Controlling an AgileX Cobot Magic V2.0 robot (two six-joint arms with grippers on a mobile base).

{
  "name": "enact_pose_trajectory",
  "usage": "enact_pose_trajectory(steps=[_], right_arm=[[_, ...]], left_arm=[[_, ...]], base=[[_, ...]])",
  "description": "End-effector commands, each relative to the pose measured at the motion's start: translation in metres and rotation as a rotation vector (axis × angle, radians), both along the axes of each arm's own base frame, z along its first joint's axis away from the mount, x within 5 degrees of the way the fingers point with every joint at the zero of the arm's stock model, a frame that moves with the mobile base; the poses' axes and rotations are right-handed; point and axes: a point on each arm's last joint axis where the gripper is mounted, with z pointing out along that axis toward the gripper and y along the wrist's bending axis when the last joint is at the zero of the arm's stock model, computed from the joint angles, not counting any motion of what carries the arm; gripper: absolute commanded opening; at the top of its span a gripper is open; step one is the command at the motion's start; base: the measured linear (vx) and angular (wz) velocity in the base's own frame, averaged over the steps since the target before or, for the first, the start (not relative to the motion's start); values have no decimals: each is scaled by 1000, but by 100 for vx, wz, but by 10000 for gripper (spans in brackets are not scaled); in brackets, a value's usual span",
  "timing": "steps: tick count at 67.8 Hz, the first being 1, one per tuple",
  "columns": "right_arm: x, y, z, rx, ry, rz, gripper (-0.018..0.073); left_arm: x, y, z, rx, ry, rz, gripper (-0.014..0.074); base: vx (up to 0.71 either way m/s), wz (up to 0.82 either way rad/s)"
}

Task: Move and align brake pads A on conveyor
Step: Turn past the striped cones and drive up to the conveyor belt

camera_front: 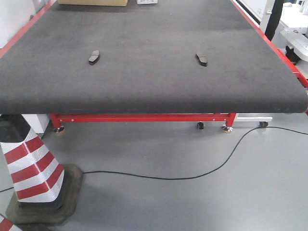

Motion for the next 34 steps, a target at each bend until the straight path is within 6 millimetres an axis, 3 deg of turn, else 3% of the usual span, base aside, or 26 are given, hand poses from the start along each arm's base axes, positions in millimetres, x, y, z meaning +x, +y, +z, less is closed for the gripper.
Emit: enact_pose_trajectory(steps=[1, 34], right_arm=[[2, 1, 18, 12, -120, 14, -4], [2, 1, 18, 12, -120, 14, -4]], left_arm=[[2, -2, 17, -58, -97, -10, -6], [2, -2, 17, -58, -97, -10, -6]], base=[[8, -8], [17, -2]])
